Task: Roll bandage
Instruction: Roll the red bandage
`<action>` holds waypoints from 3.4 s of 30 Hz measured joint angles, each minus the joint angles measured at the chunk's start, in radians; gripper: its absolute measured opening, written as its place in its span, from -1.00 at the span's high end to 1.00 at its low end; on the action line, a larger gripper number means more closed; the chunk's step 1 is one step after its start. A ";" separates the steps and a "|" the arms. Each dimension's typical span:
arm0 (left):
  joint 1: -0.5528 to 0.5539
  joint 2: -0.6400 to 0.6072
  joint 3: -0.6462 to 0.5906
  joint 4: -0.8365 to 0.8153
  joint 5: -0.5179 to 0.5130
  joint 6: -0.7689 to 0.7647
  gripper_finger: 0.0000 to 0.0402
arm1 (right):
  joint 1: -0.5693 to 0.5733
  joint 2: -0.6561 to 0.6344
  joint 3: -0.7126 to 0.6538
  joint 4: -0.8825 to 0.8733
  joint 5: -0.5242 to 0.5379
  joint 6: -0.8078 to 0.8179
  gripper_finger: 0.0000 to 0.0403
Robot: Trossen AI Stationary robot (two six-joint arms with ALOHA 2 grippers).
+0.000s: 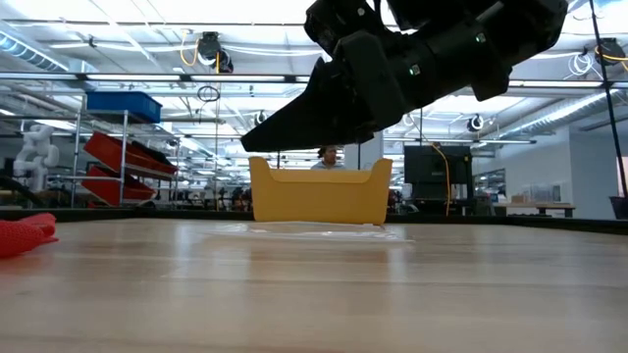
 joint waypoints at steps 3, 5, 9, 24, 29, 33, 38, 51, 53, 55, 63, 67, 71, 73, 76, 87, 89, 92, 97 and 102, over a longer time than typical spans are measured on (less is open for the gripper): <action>0.000 0.000 0.000 0.003 -0.051 0.000 0.97 | 0.001 -0.004 0.000 -0.006 0.000 0.008 -0.26; 0.000 0.000 0.000 0.003 -0.087 0.000 0.97 | 0.006 -0.017 0.000 -0.007 0.001 0.007 -0.20; 0.004 -0.016 0.000 0.001 -0.175 0.000 0.98 | 0.019 -0.061 0.000 -0.011 -0.006 0.004 -0.10; 0.282 -0.178 0.000 0.116 -0.455 0.579 0.99 | 0.103 -0.301 0.000 -0.215 0.113 -0.004 -0.04; 0.382 -0.237 0.000 0.325 -0.432 0.928 0.99 | 0.113 -0.301 0.000 -0.207 0.129 -0.004 0.02; 0.451 -0.273 0.000 0.454 -0.355 1.139 0.99 | 0.112 -0.301 0.000 -0.156 0.134 -0.032 0.05; 0.547 -0.304 0.000 0.550 -0.260 1.292 0.99 | 0.113 -0.303 0.000 -0.161 0.129 -0.048 0.06; 0.709 -0.322 0.053 0.623 -0.038 1.423 0.99 | 0.078 -0.303 0.000 -0.164 0.130 -0.056 0.06; 0.717 -0.322 0.061 0.620 -0.018 1.423 0.99 | 0.070 -0.304 0.000 -0.162 0.127 -0.056 0.07; 0.725 -0.322 0.063 0.622 -0.002 1.424 0.99 | 0.063 -0.304 0.000 -0.153 0.119 -0.056 0.09; 0.754 -0.322 0.064 0.656 0.036 1.413 0.99 | 0.063 -0.304 0.000 -0.149 0.112 -0.049 0.60; 0.758 -0.322 0.063 0.684 0.067 1.412 0.90 | 0.063 -0.307 0.000 -0.145 0.097 -0.043 0.94; 0.748 -0.322 0.063 0.693 0.075 1.372 0.68 | 0.065 -0.307 0.000 -0.132 0.099 -0.047 0.97; 0.734 -0.329 0.063 0.682 0.063 1.341 0.54 | 0.075 -0.306 0.000 -0.125 0.138 -0.073 0.97; 0.712 -0.342 0.065 0.641 0.023 1.289 0.34 | 0.093 -0.307 0.000 -0.112 0.215 -0.131 0.98; 0.668 -0.358 0.064 0.688 -0.147 1.343 0.12 | 0.145 -0.311 0.001 -0.013 0.282 -0.229 0.99; 0.663 -0.358 0.064 0.706 -0.147 1.368 0.12 | 0.145 -0.311 -0.008 -0.004 0.259 -0.211 1.00; 0.648 -0.358 0.064 0.739 -0.152 1.398 0.12 | 0.144 -0.311 -0.059 0.095 0.212 -0.197 1.00; 0.632 -0.358 0.040 0.801 -0.157 1.415 0.12 | 0.127 -0.311 -0.176 0.347 0.154 -0.160 1.00; 0.644 -0.357 -0.027 0.949 -0.158 1.444 0.23 | 0.122 -0.311 -0.201 0.381 0.145 -0.142 1.00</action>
